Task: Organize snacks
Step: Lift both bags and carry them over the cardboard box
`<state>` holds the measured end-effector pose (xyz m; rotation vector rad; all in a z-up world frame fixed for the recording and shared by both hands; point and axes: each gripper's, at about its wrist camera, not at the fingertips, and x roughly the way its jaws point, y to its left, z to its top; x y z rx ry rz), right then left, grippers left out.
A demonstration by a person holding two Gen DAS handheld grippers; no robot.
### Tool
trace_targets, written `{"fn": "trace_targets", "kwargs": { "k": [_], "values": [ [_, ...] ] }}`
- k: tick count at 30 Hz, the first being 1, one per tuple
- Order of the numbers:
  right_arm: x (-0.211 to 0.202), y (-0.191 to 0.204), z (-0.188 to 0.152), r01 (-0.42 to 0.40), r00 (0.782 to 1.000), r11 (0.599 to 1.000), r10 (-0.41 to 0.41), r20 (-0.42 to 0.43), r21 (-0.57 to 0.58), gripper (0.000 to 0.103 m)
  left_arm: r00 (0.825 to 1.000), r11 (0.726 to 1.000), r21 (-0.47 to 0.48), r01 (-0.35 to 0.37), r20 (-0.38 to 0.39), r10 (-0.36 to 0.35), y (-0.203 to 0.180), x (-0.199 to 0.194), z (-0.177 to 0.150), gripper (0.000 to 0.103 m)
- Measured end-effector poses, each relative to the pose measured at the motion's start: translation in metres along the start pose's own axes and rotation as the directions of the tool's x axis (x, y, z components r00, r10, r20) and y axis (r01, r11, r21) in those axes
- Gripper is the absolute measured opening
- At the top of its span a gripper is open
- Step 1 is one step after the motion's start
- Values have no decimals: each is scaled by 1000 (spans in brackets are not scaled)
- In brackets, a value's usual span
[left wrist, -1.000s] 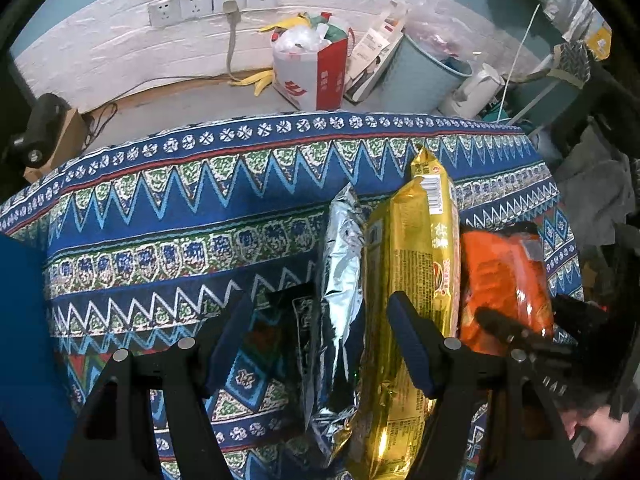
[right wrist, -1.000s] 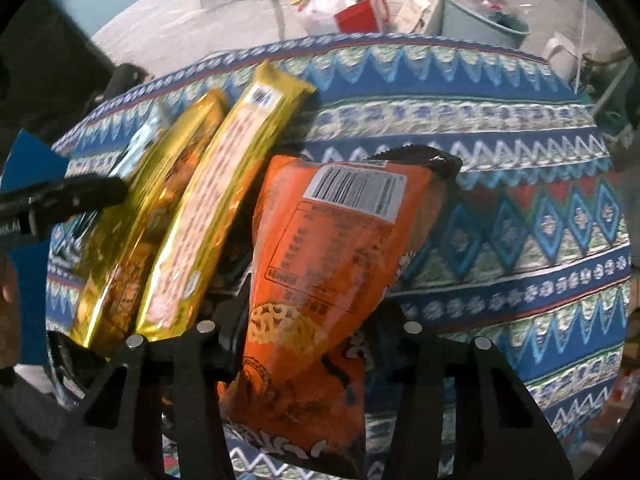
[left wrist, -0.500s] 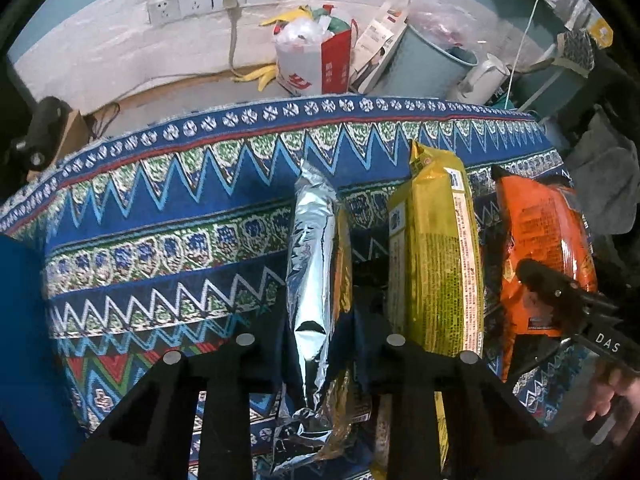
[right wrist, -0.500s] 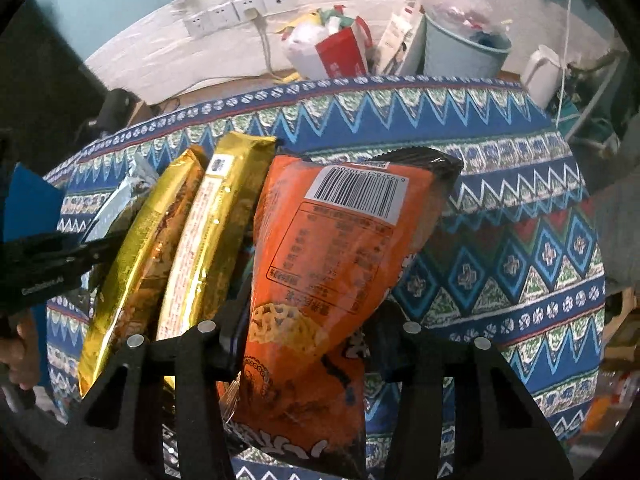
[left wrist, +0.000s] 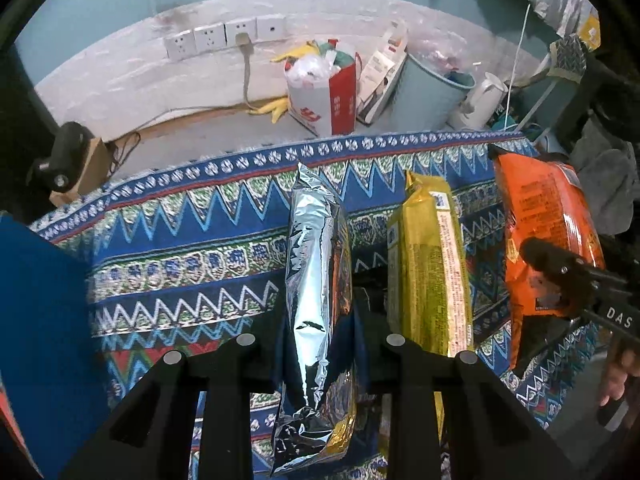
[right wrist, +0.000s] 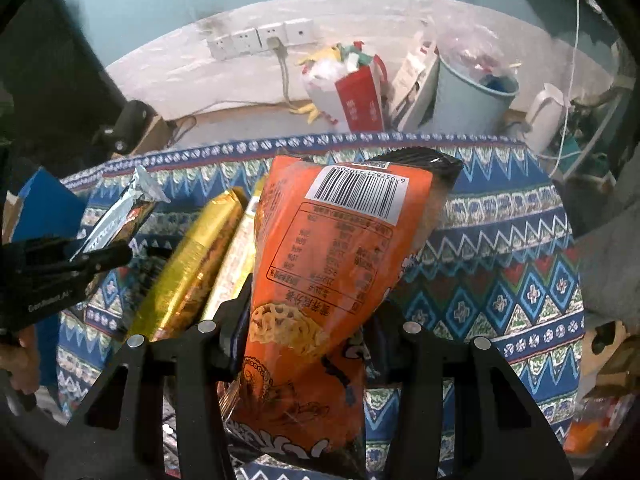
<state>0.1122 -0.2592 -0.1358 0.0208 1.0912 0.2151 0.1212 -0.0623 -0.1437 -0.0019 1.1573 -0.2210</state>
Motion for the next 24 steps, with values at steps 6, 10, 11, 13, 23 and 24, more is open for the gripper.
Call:
{"fn": "trace_targets", "kwargs": {
  "k": [6, 10, 11, 13, 23, 24],
  "values": [
    [-19, 14, 7, -15, 999, 999, 16, 44, -28, 47, 999, 1000, 5, -8, 49, 7, 3, -28, -7, 27],
    [-32, 26, 11, -34, 997, 998, 37, 69, -48, 47, 997, 1000, -10, -5, 83, 6, 10, -49, -11, 27],
    [-35, 30, 12, -36, 996, 998, 41, 76, -56, 47, 996, 1000, -13, -4, 89, 5, 11, -53, -12, 27],
    [-40, 36, 14, -41, 995, 997, 47, 87, -69, 47, 995, 1000, -19, -7, 103, 8, 15, -62, -14, 27],
    [-65, 65, 16, -81, 987, 989, 96, 125, -122, 47, 985, 999, -32, -1, 173, 6, 26, -102, -23, 27],
    [-67, 67, 16, -83, 987, 989, 99, 128, -125, 47, 984, 999, -34, 1, 178, 5, 27, -105, -24, 27]
  ]
}}
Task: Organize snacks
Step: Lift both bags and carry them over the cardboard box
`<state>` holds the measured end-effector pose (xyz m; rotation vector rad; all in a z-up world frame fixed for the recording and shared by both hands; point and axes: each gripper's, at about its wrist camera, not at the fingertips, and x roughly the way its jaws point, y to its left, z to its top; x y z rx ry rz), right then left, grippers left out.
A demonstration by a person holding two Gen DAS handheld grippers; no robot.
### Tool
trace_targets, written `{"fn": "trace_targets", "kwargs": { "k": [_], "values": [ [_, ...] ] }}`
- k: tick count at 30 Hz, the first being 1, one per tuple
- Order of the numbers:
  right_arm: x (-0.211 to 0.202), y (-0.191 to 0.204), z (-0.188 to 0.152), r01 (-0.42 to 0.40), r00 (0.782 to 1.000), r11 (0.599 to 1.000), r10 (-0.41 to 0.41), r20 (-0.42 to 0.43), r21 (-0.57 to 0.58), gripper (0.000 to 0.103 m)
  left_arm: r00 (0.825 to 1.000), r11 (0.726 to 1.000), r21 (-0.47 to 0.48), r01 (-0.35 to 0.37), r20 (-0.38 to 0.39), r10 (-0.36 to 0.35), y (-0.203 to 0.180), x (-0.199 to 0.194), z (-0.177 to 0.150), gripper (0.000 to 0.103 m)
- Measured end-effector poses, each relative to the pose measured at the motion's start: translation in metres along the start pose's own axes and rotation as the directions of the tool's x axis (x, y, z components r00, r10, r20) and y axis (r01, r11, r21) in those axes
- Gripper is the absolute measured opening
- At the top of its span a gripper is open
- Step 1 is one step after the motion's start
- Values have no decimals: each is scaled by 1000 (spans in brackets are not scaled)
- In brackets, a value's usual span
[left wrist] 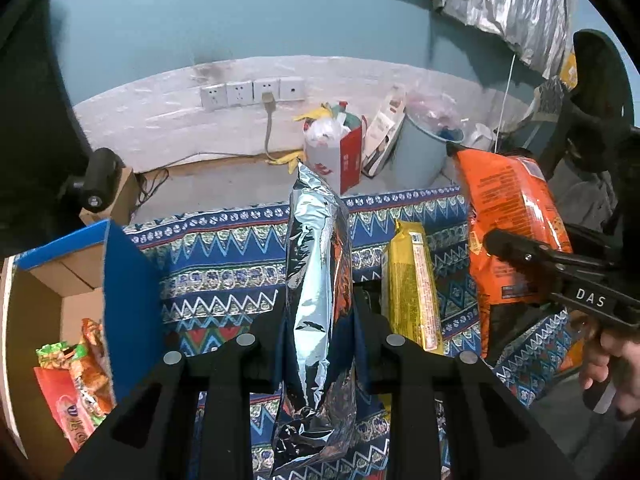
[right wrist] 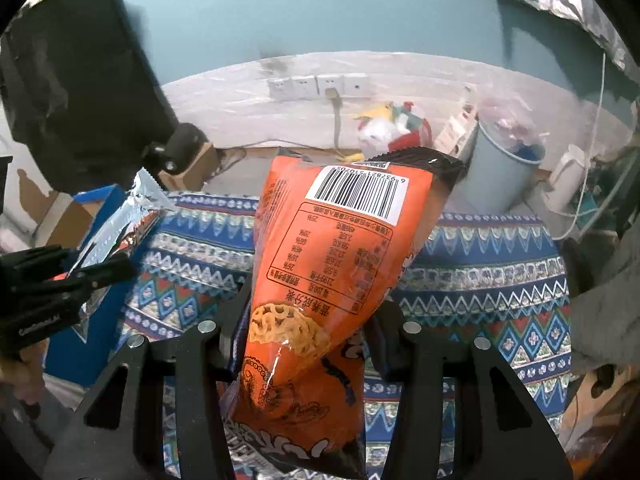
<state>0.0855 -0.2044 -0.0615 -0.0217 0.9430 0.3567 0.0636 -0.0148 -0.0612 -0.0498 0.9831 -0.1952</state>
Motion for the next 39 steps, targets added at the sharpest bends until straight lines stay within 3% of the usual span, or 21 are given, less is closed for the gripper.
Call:
{"fn": "trace_targets", "kwargs": {
  "k": [19, 39],
  "values": [
    [-7, 66, 17, -89, 996, 991, 91, 16, -95, 47, 993, 997, -64, -38, 106, 44, 44, -65, -18, 27],
    [26, 160, 36, -192, 981, 960, 189, -34, -206, 47, 981, 966, -227, -123, 122, 154, 130, -93, -52, 27]
  ]
}}
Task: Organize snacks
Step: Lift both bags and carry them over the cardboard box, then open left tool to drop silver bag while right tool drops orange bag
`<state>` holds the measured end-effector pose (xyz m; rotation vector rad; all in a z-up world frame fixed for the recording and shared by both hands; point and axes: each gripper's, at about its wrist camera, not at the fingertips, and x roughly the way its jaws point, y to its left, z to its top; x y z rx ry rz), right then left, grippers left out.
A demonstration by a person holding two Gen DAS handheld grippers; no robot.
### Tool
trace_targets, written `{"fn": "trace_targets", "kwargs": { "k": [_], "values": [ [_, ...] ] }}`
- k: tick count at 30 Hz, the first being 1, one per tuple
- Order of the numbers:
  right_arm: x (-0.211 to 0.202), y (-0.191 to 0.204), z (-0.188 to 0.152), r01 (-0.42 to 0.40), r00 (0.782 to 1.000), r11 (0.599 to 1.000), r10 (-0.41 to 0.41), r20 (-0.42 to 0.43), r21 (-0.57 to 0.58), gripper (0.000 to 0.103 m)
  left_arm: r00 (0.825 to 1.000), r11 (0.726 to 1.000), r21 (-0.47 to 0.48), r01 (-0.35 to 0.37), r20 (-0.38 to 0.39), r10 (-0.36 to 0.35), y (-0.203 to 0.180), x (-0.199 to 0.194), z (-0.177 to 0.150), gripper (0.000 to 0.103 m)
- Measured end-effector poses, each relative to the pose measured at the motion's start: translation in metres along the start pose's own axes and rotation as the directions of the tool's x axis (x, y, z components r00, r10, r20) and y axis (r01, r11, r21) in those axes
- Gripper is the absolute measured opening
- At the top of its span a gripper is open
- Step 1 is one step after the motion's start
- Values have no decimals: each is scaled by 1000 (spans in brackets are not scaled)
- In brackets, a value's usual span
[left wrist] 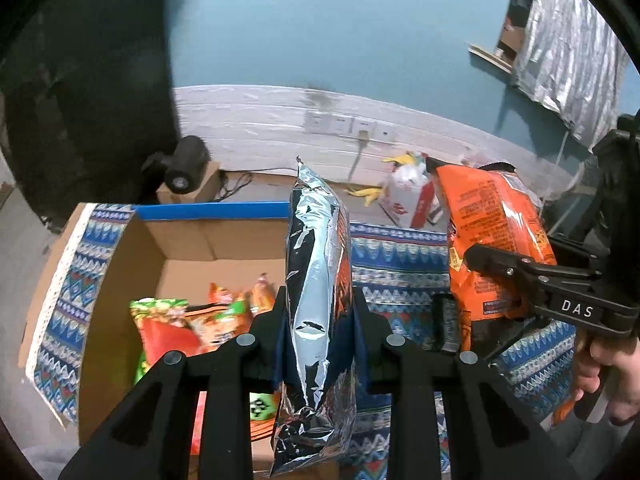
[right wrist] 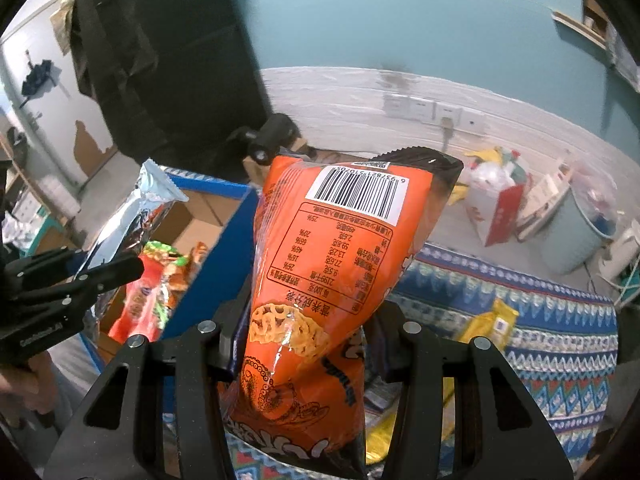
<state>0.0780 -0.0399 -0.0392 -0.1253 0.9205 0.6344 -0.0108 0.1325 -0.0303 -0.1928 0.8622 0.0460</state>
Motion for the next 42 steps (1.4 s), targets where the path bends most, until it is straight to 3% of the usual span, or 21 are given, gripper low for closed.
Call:
{"fn": "trace_targets", "kwargs": {
  "k": [20, 34, 35, 38, 42],
  "values": [
    [50, 86, 27, -108, 994, 991, 106, -28, -82, 47, 996, 984, -154, -84, -2, 84, 96, -8, -15, 27],
    [74, 128, 31, -148, 988, 982, 140, -72, -114, 47, 990, 964, -234, -127, -81, 111, 137, 15, -26, 28],
    [76, 130, 31, -151, 987, 982, 143, -74, -117, 47, 990, 963, -238, -130, -86, 113, 138, 16, -26, 29],
    [79, 135, 33, -162, 985, 979, 153, -81, -127, 47, 987, 959, -239, -149, -99, 129, 141, 14, -28, 49],
    [84, 143, 35, -177, 982, 975, 166, -87, -138, 47, 987, 960, -232, -156, -78, 142, 142, 1, -28, 55]
  ]
}}
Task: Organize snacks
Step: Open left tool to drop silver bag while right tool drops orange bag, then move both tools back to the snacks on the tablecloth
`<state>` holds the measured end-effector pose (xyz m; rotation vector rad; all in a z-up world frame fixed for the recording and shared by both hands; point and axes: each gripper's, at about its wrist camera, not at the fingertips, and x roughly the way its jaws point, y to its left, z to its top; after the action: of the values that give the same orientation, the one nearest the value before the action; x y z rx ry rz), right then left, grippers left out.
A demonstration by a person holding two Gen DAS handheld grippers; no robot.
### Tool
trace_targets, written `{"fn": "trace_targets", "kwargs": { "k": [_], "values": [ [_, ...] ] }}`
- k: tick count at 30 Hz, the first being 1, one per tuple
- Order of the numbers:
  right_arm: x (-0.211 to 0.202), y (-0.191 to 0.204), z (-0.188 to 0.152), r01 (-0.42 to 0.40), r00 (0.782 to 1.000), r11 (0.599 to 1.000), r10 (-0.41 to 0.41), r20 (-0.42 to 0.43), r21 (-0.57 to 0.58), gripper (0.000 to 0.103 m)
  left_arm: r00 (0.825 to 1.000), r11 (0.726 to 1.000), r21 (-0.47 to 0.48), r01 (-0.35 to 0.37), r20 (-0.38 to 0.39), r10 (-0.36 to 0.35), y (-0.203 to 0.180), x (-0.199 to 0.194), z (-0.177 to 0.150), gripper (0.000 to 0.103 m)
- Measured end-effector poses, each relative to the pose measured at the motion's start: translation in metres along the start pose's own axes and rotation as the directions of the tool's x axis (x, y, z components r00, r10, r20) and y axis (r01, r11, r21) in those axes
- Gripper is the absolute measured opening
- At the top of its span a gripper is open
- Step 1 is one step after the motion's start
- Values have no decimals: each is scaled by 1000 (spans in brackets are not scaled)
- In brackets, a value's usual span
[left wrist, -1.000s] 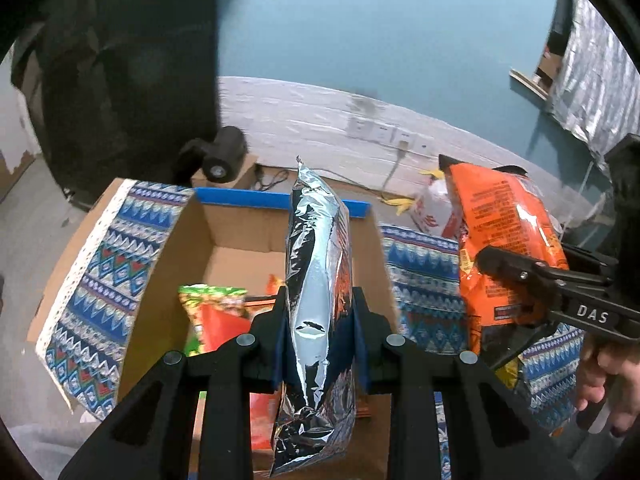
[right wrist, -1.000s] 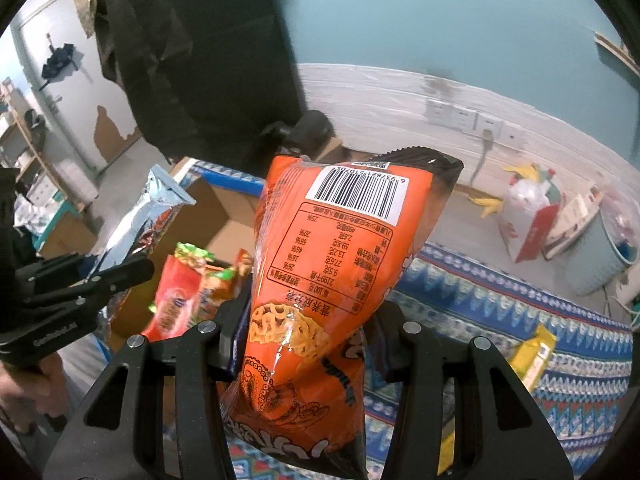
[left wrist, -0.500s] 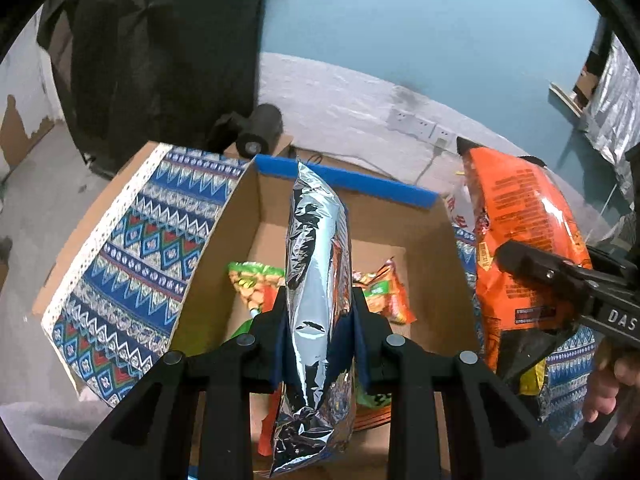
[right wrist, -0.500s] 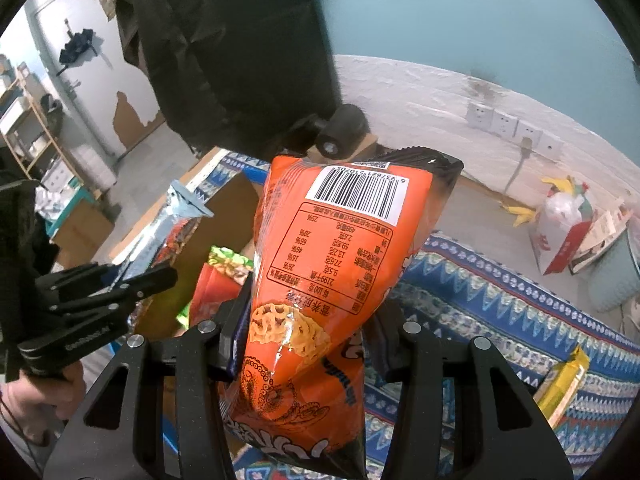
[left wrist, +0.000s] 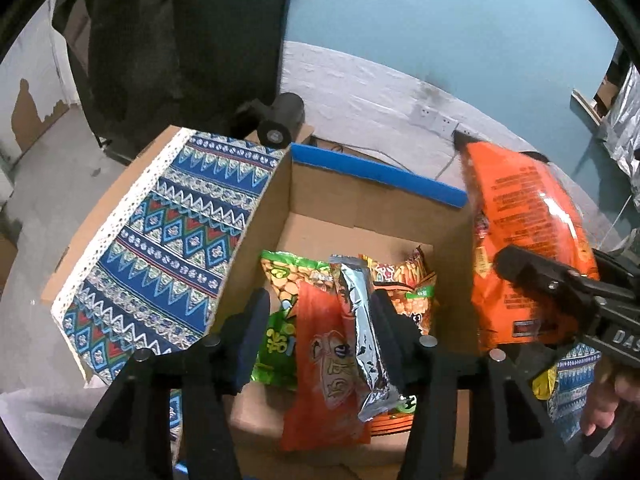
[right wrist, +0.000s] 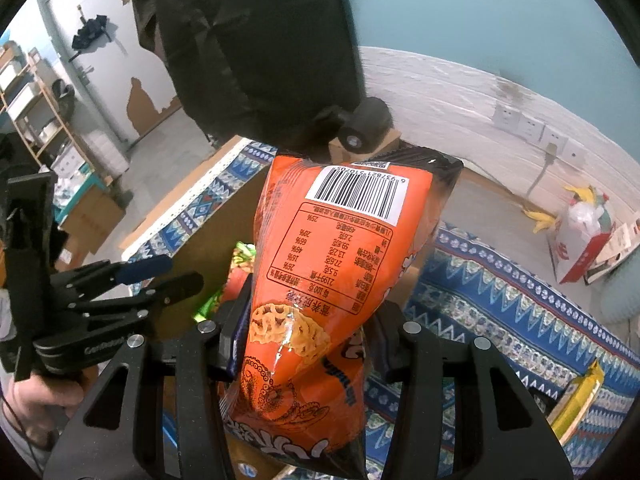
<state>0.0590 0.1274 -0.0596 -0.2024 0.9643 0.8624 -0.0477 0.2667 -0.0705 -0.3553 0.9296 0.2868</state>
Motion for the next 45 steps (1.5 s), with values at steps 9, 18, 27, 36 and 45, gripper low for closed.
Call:
{"fn": "trace_targets", "kwargs": {
  "k": [9, 18, 27, 36, 45],
  "values": [
    [18, 12, 5, -27, 999, 999, 26, -26, -36, 47, 1000, 999, -28, -15, 22, 15, 14, -13, 3, 60],
    [39, 21, 9, -70, 996, 996, 67, -57, -54, 47, 999, 999, -27, -21, 28, 22, 16, -16, 3, 62],
    [42, 23, 12, -87, 995, 996, 85, -55, -28, 61, 999, 999, -35, -6, 43, 8, 13, -19, 4, 63],
    [8, -1, 8, -12, 1000, 1000, 12, -6, 24, 74, 997, 998, 2, 60, 47, -60, -17, -20, 7, 67],
    [-31, -49, -16, 80, 997, 993, -79, -9, 82, 74, 991, 987, 90, 135, 11, -136, -70, -18, 1, 67]
  ]
}}
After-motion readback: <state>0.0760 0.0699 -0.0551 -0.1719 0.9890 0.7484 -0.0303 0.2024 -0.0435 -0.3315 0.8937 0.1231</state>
